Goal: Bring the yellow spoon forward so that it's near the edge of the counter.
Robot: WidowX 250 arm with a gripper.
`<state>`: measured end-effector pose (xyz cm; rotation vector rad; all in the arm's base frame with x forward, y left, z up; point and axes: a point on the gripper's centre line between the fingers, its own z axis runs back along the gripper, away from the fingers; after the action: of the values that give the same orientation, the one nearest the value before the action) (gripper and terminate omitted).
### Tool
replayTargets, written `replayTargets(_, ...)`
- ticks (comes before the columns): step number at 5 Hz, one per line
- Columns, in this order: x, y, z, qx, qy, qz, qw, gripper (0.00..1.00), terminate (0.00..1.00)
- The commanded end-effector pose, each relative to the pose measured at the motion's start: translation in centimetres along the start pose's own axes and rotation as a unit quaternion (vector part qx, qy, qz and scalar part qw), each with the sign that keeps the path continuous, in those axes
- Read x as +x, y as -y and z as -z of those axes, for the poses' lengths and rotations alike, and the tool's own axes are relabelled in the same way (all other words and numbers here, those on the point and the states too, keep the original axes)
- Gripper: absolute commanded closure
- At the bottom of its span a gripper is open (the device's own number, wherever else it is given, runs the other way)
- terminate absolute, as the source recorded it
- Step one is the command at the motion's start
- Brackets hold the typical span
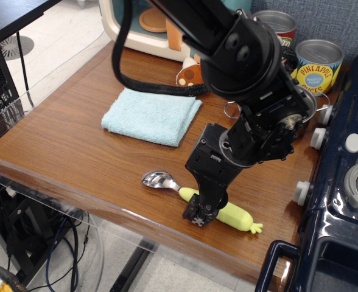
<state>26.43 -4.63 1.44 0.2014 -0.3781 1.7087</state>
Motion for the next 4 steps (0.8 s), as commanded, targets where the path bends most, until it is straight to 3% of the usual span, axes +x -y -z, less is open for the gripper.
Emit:
replayTargets(1,3.2,1.1,-5.0,-0.056,-0.054,-0.009,0.9969,0.0,0.0)
replayTargets(3,5.0,2.7,-9.7,-0.103,-0.086,-0.045,0.9899,0.0,0.0)
replayTargets(4,5.0,2.7,-9.7,-0.103,-0.086,-0.045,0.9899,0.0,0.0)
